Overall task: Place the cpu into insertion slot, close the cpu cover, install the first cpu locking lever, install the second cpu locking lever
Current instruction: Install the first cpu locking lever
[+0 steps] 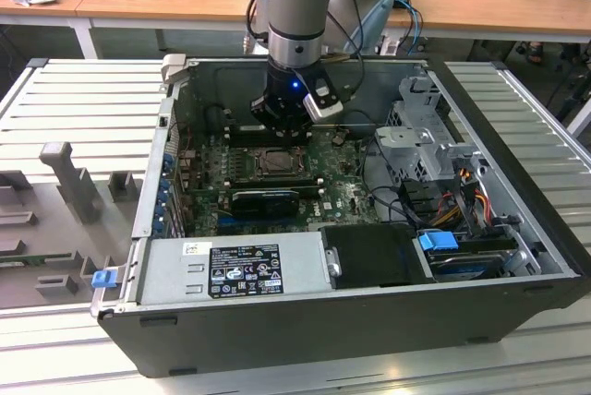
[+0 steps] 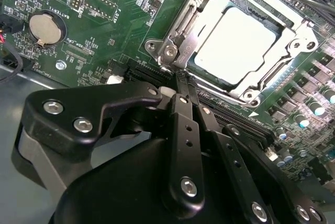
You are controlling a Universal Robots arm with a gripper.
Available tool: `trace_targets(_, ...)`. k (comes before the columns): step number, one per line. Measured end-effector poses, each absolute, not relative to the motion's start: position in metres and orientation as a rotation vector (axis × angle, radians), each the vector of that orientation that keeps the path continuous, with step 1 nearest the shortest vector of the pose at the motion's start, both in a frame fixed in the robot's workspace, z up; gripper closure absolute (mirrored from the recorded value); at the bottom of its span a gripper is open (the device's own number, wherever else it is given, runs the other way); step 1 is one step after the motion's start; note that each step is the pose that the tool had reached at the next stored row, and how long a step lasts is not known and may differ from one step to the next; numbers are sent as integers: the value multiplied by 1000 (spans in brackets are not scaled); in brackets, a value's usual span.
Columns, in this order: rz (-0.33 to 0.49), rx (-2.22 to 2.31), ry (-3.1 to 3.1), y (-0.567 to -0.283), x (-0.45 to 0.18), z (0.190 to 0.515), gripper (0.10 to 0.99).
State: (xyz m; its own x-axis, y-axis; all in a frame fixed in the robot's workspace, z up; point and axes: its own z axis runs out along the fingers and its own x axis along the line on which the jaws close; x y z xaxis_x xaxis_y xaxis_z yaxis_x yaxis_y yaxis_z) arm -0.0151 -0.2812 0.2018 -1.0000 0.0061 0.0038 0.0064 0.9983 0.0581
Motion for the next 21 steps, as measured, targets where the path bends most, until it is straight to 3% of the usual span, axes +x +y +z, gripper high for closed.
trace_targets(21,-89,-10,-3137,-285,-15,216,980)
